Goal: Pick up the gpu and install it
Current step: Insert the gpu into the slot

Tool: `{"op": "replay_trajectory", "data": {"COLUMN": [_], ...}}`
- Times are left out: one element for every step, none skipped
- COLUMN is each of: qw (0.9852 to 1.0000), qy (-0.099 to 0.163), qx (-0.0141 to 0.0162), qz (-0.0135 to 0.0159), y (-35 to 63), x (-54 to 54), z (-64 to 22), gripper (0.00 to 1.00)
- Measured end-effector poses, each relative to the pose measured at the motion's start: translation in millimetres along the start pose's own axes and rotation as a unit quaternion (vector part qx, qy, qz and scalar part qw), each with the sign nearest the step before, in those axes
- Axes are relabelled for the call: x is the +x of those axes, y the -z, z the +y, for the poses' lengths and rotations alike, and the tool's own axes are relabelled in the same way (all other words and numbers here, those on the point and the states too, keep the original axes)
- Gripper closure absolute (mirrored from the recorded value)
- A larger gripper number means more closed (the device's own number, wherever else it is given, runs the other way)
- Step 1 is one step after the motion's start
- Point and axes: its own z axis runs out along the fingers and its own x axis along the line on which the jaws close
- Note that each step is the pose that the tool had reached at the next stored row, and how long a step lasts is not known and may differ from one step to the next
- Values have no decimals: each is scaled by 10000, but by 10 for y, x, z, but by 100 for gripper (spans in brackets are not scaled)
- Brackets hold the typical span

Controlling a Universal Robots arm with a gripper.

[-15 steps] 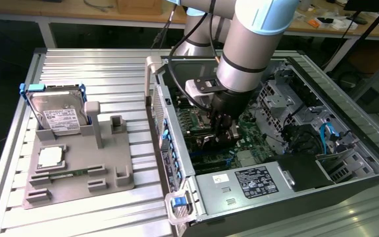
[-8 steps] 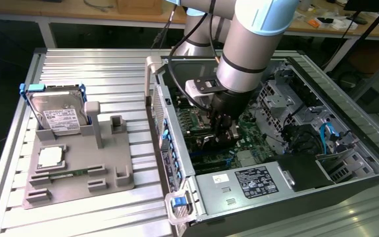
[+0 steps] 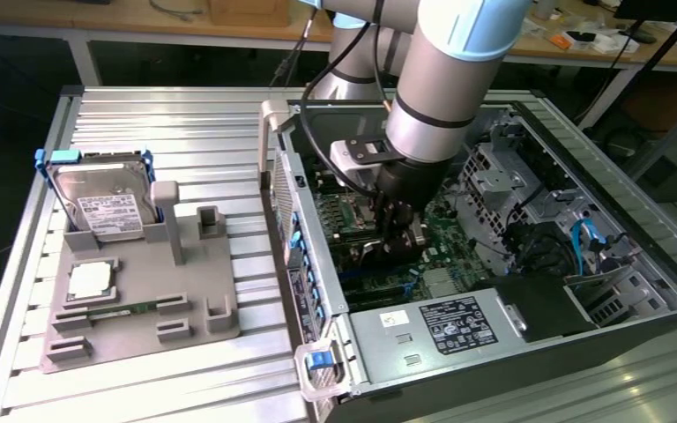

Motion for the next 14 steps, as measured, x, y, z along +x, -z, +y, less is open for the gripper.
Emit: {"op": "replay_trajectory", "data": {"qw": [10000,10000,10000,10000,10000,10000,10000,10000,10000,10000,10000,10000,10000,10000], "qy": [0,0,0,-1,0,-1,-1,-1,0,-1,-1,0,0,0], "qx": [0,0,0,0,0,0,0,0,0,0,0,1,0,0], "qz": [-1,-2,-2,-3,-4,-4,-4,-4,-4,-4,-4,-5,-7,-8], "y": [0,0,-1,-1,-1,-1,-1,-1,-1,-1,-2,-3,-3,-3], "x": [0,-1,-1,-1,-1,-1,-1,-1,-1,-1,-2,-3,-3,-4], "z": [0,1,1,0,0,0,0,0,0,0,0,0,0,0], "gripper": [73,73,73,73,73,73,73,73,73,73,73,73,73,73]}}
